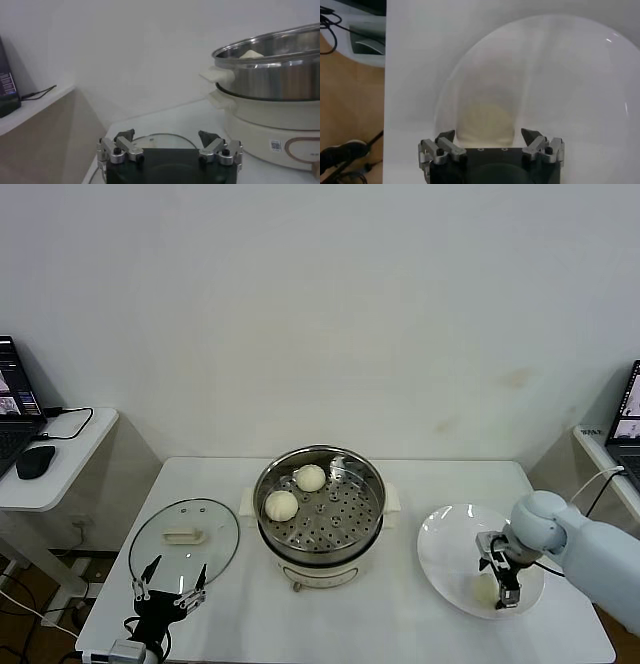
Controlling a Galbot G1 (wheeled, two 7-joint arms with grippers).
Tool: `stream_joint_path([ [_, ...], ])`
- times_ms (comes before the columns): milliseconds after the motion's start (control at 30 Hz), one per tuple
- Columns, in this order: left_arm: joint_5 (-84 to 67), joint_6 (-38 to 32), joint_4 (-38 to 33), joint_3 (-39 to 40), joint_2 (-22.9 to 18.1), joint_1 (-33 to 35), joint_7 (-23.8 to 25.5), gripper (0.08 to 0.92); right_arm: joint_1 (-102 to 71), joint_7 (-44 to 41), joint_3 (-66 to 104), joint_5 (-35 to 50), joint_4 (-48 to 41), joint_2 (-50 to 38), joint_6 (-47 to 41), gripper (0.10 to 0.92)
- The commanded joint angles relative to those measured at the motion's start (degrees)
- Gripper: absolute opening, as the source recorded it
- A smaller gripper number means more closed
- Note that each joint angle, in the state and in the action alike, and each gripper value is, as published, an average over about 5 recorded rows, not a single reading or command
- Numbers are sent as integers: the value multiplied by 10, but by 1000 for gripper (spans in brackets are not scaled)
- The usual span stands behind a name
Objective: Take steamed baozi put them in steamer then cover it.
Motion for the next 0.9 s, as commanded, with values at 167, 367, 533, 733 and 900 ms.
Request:
stream_joint_path([
  [167,0,0,1,1,1,-2,0,823,-3,2,11,10,2,-7,-4,596],
  [367,-1,0,1,1,0,-5,0,823,87,-9,-13,50,12,-24,-7,586],
  [533,-1,0,-1,1,-1,-9,-1,823,271,-33,-119,128,17,-25,-4,585],
  [733,7,-2,-2,0,-7,-14,-5,823,460,-60,-201,220,-30,60,-3,585],
  [900,19,-8,-8,1,-9,-12,-9,823,564,-66,-250,273,-83,170,-10,586],
])
